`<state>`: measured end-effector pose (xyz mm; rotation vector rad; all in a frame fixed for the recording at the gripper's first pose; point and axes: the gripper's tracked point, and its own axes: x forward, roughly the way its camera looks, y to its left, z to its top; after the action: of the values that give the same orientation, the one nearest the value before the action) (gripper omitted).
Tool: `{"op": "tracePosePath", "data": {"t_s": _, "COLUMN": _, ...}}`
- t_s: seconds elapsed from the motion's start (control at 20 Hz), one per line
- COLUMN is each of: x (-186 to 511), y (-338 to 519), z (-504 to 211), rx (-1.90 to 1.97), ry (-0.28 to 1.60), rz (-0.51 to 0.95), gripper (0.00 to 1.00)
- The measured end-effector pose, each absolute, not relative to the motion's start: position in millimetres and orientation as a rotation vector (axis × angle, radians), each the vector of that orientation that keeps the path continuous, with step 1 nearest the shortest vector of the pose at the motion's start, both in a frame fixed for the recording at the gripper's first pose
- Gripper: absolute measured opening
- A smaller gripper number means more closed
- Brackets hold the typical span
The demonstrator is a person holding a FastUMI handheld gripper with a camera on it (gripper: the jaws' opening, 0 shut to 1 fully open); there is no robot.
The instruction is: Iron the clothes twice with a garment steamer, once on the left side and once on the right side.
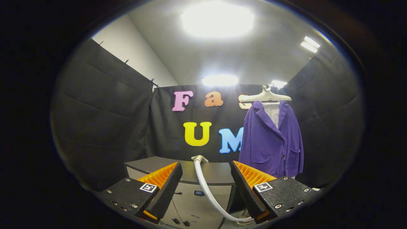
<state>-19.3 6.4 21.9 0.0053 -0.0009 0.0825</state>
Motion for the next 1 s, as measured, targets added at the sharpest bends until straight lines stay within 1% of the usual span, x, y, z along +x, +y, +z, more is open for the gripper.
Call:
{"op": "tracePosePath", "data": {"t_s": 0.3, "x": -17, "y": 13, "z": 39, "rx": 0.066, "ry": 0.042, "rz": 0.122, "gripper": 0.95}}
{"op": "tracePosePath", "data": {"t_s": 0.55, "x": 3, "y": -15, "z": 54, "rx": 0.122, "ry": 0.104, "rz": 0.051, "gripper": 0.95}}
{"op": "tracePosePath", "data": {"t_s": 0.7, "x": 20, "y": -21, "z": 62, "rx": 0.147, "ry": 0.112, "rz": 0.059, "gripper": 0.94}}
{"op": "tracePosePath", "data": {"t_s": 0.8, "x": 35, "y": -28, "z": 66, "rx": 0.149, "ry": 0.125, "rz": 0.046, "gripper": 0.93}}
{"op": "tracePosePath", "data": {"t_s": 1.0, "x": 77, "y": -33, "z": 69, "rx": 0.097, "ry": 0.145, "rz": -0.023, "gripper": 0.93}}
